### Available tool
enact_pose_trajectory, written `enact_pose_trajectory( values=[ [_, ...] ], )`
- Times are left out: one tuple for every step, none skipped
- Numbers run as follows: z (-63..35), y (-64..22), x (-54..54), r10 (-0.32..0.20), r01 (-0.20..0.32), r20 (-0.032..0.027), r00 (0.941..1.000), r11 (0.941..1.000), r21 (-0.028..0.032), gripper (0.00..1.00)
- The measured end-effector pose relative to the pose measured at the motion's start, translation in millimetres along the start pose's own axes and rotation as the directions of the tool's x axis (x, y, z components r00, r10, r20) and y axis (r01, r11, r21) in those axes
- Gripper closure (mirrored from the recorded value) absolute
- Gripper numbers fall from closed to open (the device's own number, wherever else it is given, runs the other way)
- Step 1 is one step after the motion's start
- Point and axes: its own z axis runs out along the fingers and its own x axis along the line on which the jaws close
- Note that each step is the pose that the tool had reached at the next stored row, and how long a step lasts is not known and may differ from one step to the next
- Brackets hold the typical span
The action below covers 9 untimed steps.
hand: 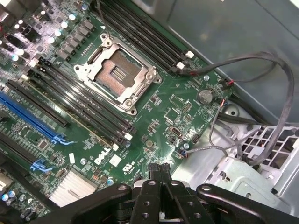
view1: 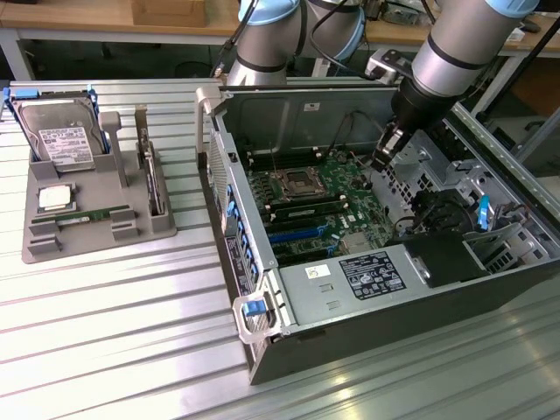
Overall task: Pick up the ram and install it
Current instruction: 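Press down the ram until it locks into place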
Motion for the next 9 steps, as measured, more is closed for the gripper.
enact_pose_trajectory(
  values=[
    [0.0,0.0,0.0,0.019,-0.019,0.0017,0.9998,0.9998,0.0021,0.9],
    [0.0,0.0,0.0,0.035,-0.035,0.0031,0.9994,0.9994,0.0036,0.9],
    [0.0,0.0,0.0,0.049,-0.049,0.0043,0.9988,0.9988,0.0052,0.9],
    [0.0,0.0,0.0,0.068,-0.068,0.0062,0.9977,0.9977,0.0072,0.9],
    [0.0,0.0,0.0,0.09,-0.09,0.0082,0.9959,0.9959,0.0094,0.9],
    [0.0,0.0,0.0,0.1,-0.1,0.0092,0.9949,0.9949,0.0104,0.9],
    [0.0,0.0,0.0,0.109,-0.109,0.0101,0.994,0.994,0.0113,0.9],
    [0.0,0.0,0.0,0.125,-0.125,0.0117,0.9921,0.992,0.0128,0.9],
    [0.0,0.0,0.0,0.148,-0.148,0.014,0.9889,0.9889,0.0151,0.9]
  ],
)
